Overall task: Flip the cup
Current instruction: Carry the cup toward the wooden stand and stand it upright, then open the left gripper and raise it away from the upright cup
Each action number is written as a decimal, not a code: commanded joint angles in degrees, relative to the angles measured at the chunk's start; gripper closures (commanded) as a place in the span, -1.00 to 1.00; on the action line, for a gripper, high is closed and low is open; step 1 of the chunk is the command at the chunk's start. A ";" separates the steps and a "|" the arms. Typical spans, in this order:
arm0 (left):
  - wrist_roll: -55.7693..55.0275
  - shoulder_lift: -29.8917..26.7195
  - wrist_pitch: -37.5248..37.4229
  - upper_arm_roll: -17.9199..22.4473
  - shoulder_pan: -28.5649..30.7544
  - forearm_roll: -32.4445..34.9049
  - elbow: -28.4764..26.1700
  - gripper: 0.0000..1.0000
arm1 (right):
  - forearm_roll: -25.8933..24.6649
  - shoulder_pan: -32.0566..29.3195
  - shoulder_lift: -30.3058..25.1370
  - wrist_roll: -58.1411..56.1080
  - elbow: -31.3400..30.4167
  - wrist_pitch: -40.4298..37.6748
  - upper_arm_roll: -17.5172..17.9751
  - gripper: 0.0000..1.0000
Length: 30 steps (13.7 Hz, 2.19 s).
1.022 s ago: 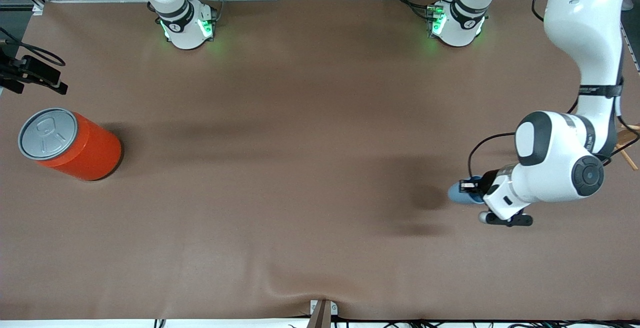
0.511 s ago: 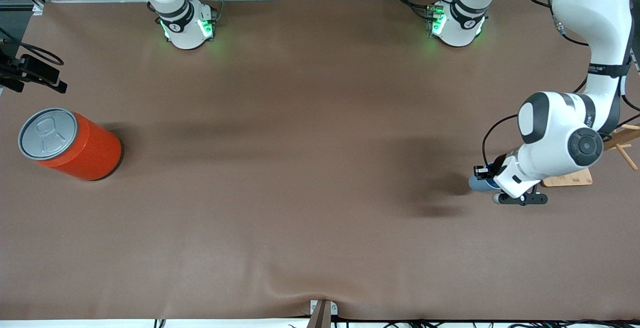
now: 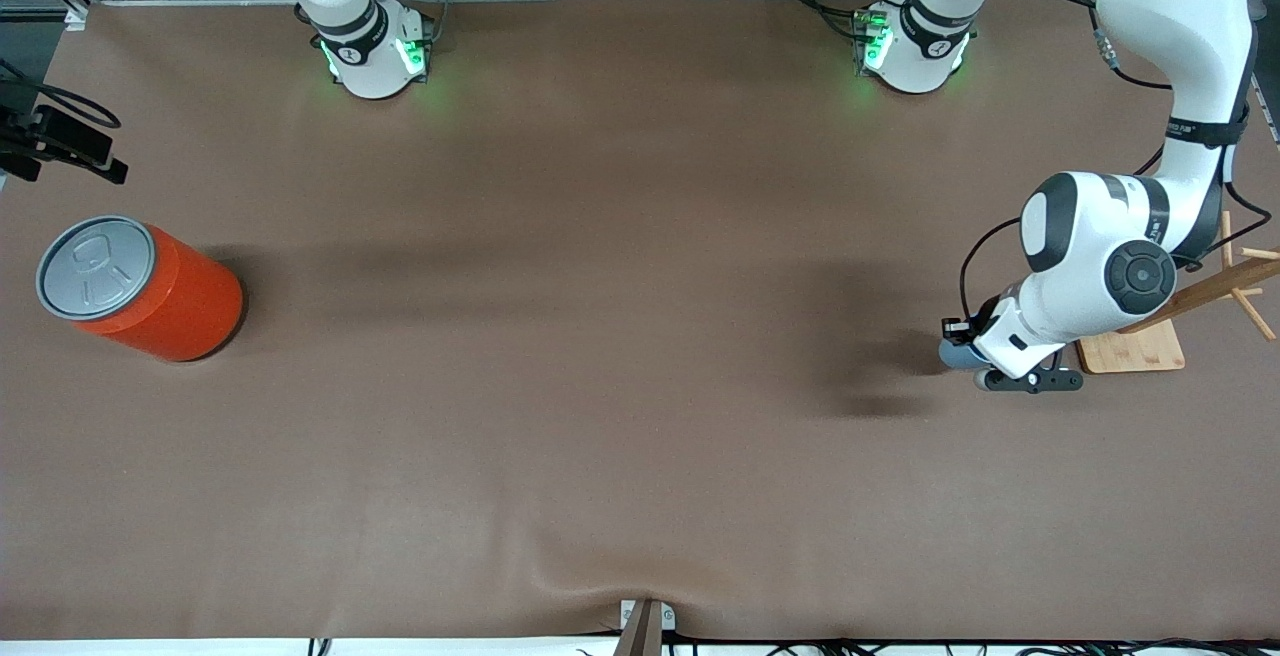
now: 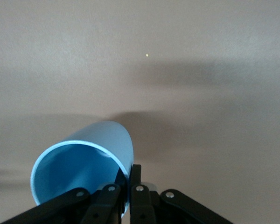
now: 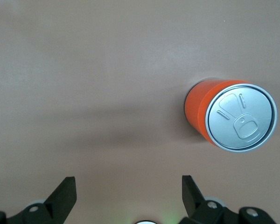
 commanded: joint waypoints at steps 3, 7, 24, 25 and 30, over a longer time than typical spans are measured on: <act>-3.95 -1.81 0.11 -0.20 0.38 1.48 1.30 -1.00 | -0.37 -0.57 -0.02 -0.30 0.98 -0.96 0.37 -1.00; -3.52 -3.74 -8.65 -0.20 0.29 1.48 8.93 -1.00 | -0.37 -0.48 -0.02 -0.30 0.98 -0.96 0.37 -1.00; 1.94 -20.18 -40.58 0.85 2.05 1.22 26.73 -1.00 | -0.37 -0.39 0.07 -0.38 0.98 -0.87 0.46 -1.00; 1.76 -23.23 -39.45 0.85 1.61 1.22 22.54 -1.00 | -0.37 -0.48 0.07 -0.39 0.98 -0.87 0.46 -1.00; 2.64 -28.80 -35.93 1.47 1.08 1.39 16.06 -1.00 | -2.04 -0.48 0.07 -0.39 0.98 -2.54 0.37 -1.00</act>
